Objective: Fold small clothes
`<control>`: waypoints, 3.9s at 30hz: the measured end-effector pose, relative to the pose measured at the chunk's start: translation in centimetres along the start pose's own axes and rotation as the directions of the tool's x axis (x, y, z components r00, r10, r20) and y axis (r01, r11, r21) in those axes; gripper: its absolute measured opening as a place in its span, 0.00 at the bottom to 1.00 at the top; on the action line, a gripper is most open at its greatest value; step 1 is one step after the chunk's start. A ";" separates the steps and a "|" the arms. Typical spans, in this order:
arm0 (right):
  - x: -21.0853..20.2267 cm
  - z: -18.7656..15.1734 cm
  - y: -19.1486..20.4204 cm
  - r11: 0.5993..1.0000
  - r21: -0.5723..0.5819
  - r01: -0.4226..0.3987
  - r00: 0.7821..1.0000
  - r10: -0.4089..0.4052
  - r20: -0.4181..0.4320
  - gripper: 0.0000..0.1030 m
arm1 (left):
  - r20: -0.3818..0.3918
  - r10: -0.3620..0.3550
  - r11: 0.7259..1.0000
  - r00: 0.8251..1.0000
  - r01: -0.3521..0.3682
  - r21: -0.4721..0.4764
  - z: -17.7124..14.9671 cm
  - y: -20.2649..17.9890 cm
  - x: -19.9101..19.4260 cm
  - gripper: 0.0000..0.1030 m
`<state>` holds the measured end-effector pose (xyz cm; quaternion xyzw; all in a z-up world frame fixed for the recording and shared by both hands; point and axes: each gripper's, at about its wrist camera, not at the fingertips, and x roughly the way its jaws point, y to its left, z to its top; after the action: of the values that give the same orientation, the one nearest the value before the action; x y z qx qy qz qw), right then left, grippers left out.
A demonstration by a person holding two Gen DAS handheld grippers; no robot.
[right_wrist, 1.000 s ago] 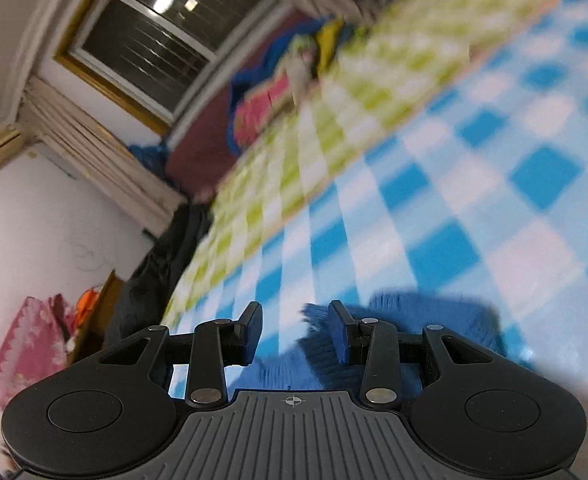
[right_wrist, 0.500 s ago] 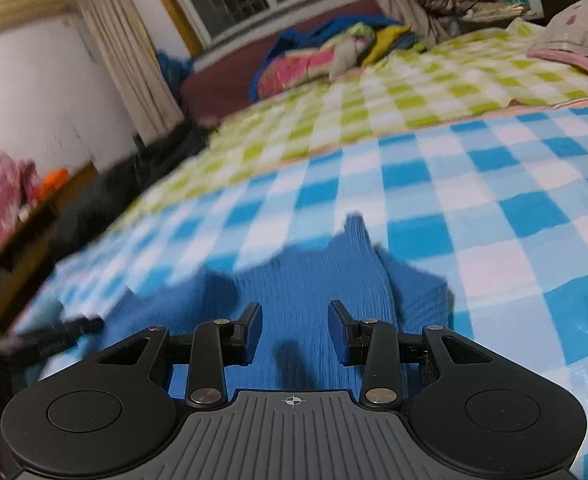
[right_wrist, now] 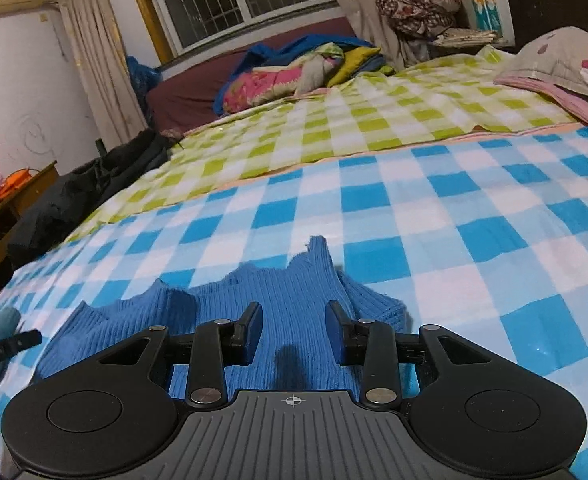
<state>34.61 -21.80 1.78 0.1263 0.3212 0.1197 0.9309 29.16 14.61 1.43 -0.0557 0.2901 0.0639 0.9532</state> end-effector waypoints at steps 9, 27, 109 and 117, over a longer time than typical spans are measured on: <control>-0.2 -0.4 -0.8 1.000 -0.001 0.019 1.000 -0.019 0.002 0.33 | -0.035 0.029 0.993 0.999 -0.025 0.118 0.1 -2.7 3.0 0.43; -0.1 -0.8 -1.3 0.999 0.035 0.005 1.000 -0.005 0.010 0.33 | -0.045 -0.059 0.995 0.997 0.062 0.078 0.4 -1.9 1.6 0.17; -2.9 -4.5 2.8 0.935 -0.241 0.260 0.963 -0.270 -0.007 0.17 | -0.013 -0.011 0.999 1.000 0.010 -0.041 -8.2 0.8 -7.8 0.26; -4.5 -4.5 4.0 0.925 -0.258 0.279 0.958 -0.287 0.009 0.17 | 0.005 -0.044 0.997 0.999 0.044 -0.055 -8.2 1.3 -8.6 0.26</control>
<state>27.73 -18.75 2.13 -0.0447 0.3312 0.0265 0.9421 17.42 13.92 -0.58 -0.0883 0.2854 0.0510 0.9530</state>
